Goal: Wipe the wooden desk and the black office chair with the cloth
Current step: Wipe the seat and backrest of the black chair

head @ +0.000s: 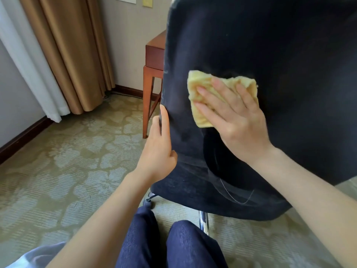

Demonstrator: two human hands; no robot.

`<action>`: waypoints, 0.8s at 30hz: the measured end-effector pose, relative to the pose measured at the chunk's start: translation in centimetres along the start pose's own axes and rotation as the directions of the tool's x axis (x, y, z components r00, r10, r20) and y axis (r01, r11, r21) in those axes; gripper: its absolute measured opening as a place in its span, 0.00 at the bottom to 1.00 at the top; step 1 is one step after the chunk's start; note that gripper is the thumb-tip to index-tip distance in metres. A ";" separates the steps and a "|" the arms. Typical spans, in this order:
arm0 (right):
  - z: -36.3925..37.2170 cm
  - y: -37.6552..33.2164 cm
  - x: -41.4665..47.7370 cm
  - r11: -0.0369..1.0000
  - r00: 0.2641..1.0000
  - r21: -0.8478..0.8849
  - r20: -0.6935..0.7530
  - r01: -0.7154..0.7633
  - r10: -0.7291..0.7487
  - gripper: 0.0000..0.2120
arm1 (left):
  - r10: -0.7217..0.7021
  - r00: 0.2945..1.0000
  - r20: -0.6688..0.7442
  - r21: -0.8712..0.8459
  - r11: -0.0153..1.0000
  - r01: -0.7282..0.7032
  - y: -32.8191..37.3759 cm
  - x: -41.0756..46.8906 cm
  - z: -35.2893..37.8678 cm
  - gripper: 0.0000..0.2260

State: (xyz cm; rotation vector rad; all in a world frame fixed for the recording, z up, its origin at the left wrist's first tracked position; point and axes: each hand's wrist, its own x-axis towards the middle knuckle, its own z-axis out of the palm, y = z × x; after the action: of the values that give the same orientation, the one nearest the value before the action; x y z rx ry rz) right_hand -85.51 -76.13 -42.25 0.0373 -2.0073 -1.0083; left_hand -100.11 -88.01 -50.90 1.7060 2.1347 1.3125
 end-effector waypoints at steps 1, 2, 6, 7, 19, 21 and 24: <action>0.6 -0.4 0.8 1.000 0.999 -0.007 -0.032 -0.017 0.017 0.14 | -0.008 1.000 -0.002 0.001 1.000 0.008 -0.1 0.0 0.1 0.49; 1.0 -0.7 1.5 0.999 0.998 -0.008 -0.054 -0.036 0.036 0.13 | -0.008 1.000 -0.009 0.002 1.000 0.008 -0.1 0.1 0.2 0.49; 2.7 -2.9 0.3 0.998 0.999 0.040 -0.024 -0.042 0.043 0.14 | -0.004 0.999 -0.043 0.020 1.000 0.005 -0.4 0.3 0.5 0.48; 3.0 -3.4 -0.7 0.998 1.000 0.067 0.010 -0.005 0.004 0.14 | -0.010 0.998 -0.057 0.028 1.000 0.012 -0.4 0.3 0.6 0.48; 2.6 -6.9 -14.2 0.923 0.895 0.375 0.378 0.084 -0.235 0.13 | -0.049 0.989 -0.140 0.109 0.992 0.064 -0.3 0.7 1.4 0.46; 2.1 -6.0 -15.4 0.904 0.851 0.395 0.406 0.166 -0.334 0.14 | -0.046 0.991 -0.126 0.131 0.989 0.063 -0.3 0.6 1.3 0.46; 1.0 -3.9 -15.9 0.863 0.742 0.408 0.469 0.300 -0.479 0.15 | -0.037 0.994 -0.105 0.181 0.982 0.056 -0.5 0.6 1.2 0.48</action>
State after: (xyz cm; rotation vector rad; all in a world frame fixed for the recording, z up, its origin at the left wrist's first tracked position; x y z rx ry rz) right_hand -77.59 -72.15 -56.08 0.4006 -2.7769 -1.0302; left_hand -100.00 -86.87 -51.75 1.6749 2.4053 1.2500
